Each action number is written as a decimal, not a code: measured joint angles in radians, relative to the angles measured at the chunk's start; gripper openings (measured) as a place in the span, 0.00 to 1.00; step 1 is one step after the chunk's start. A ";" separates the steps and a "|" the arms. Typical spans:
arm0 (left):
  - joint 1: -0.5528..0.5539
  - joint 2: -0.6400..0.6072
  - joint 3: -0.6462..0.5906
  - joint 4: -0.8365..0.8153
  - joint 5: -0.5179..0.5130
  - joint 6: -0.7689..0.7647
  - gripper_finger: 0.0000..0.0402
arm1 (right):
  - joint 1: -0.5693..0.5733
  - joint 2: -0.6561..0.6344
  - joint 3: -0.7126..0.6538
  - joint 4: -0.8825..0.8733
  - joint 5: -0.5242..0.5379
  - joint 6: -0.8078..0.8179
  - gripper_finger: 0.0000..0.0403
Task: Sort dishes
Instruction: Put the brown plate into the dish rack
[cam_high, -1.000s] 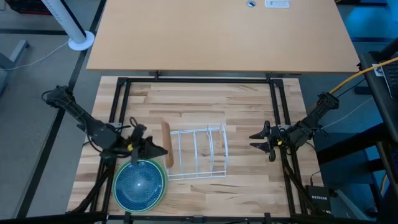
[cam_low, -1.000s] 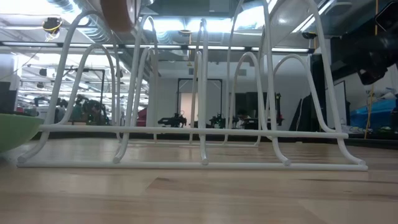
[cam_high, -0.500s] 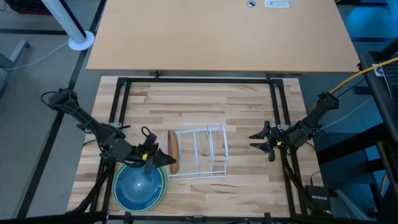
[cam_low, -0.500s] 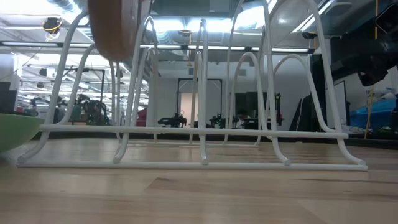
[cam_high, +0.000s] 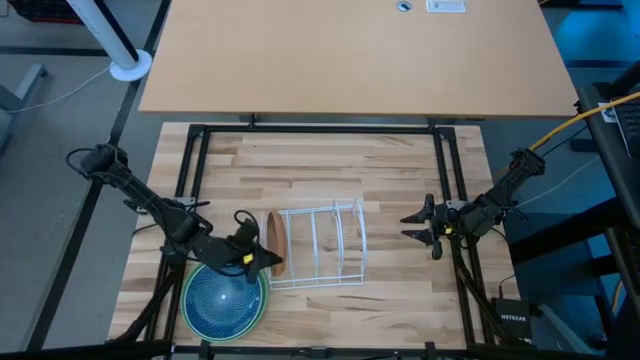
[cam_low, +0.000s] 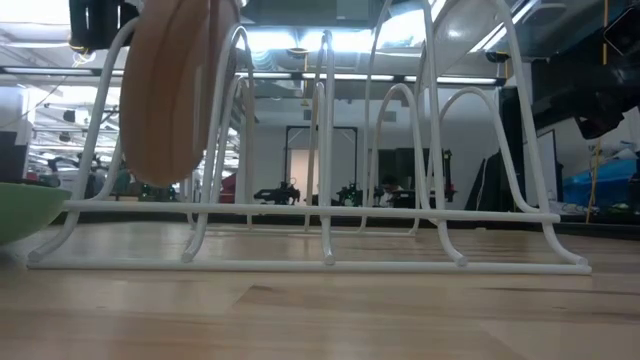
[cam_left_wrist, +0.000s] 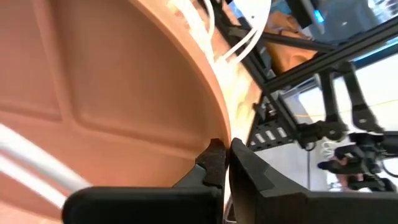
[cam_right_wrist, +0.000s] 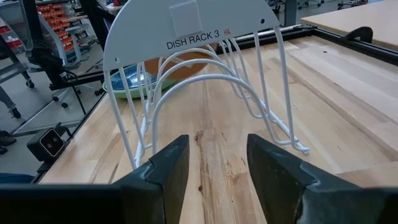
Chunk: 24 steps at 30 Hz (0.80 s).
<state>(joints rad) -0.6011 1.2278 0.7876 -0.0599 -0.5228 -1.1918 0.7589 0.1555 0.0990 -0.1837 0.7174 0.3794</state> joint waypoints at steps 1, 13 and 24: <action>0.000 0.000 0.000 -0.006 0.000 0.000 0.00 | 0.000 0.000 0.000 0.000 0.000 0.000 0.41; 0.000 0.000 0.000 -0.066 0.022 -0.018 0.02 | 0.000 0.000 0.000 -0.001 0.000 0.000 0.41; 0.000 0.000 0.000 -0.066 0.022 -0.003 0.04 | 0.000 0.000 0.000 -0.001 0.000 0.000 0.41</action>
<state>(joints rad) -0.6010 1.2278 0.7876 -0.1261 -0.5007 -1.1946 0.7593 0.1555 0.0990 -0.1848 0.7170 0.3797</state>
